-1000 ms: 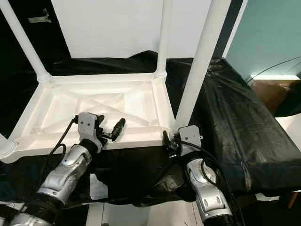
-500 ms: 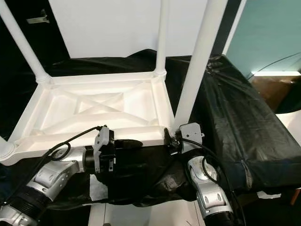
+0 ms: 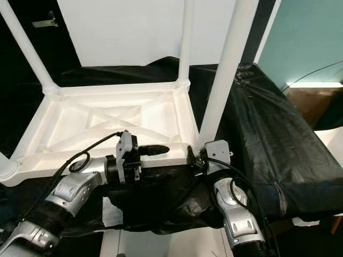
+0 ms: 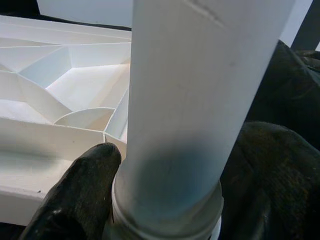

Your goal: Building children table

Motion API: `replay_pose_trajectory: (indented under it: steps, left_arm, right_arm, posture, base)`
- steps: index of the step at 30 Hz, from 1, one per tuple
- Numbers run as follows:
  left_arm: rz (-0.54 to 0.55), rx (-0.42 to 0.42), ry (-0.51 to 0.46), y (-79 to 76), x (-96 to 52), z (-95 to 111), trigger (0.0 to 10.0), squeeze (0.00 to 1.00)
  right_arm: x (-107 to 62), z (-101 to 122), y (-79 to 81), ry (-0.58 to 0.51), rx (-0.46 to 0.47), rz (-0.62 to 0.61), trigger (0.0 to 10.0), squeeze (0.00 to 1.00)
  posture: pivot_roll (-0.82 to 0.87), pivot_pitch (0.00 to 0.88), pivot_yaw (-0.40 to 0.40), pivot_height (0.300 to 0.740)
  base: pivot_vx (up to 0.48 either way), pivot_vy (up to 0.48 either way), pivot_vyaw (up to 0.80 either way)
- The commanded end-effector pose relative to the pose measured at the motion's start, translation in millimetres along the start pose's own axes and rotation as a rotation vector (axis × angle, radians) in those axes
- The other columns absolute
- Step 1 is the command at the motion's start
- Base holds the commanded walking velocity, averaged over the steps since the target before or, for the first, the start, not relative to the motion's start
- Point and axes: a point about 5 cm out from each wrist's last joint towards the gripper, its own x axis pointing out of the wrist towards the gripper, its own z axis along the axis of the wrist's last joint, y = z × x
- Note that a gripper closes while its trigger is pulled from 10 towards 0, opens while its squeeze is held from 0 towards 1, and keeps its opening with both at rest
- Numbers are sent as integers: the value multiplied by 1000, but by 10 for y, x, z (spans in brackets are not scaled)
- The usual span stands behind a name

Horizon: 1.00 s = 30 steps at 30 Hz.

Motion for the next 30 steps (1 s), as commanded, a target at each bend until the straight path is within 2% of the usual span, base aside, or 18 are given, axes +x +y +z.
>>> replay_pose_trajectory:
  steps: [1,6,8,9,11,15,22,28,29,30]
  left_arm:
    - [72,25,24,60,-22,-36,10000,0]
    - [88,30,26,84,-21,-43,10000,0]
    - [132,56,109,134,-13,-136,10000,0]
    - [132,56,109,134,-13,-136,10000,0]
    - [143,79,203,146,-6,-270,10000,0]
    - [147,89,273,142,-7,-369,10000,0]
    - [233,144,472,235,-33,-564,10000,0]
    - [219,111,443,225,34,-562,10000,0]
    - [217,110,442,222,37,-563,7765,0]
    - [199,113,444,207,42,-575,4314,0]
  right_arm:
    - [-7,-31,-31,10,-2,-17,10000,0]
    - [-4,-29,-23,10,-1,-16,10000,0]
    - [8,-19,-9,5,-1,-11,10000,0]
    - [8,-19,-9,5,-1,-11,10000,0]
    - [12,-15,-5,2,0,-10,10000,0]
    - [10,-16,-2,2,2,-11,10000,0]
    - [22,-5,6,-4,6,-9,10000,0]
    - [42,15,6,-13,4,7,10000,0]
    - [46,19,6,-15,4,10,10000,0]
    - [59,33,7,-20,-2,26,10000,0]
  posture:
    - [-54,0,-18,740]
    - [-54,0,-17,740]
    - [-52,0,-14,740]
    - [-52,0,-14,740]
    - [-54,0,-9,740]
    - [-56,0,-6,740]
    - [-57,0,-1,740]
    - [-58,0,-2,740]
    - [-57,0,-3,740]
    - [-58,0,-4,740]
  base:
    - [0,0,0]
    - [0,0,0]
    - [0,0,0]
    - [0,0,0]
    - [0,0,0]
    - [0,0,0]
    - [0,0,0]
    - [0,0,0]
    - [0,0,0]
    - [0,0,0]
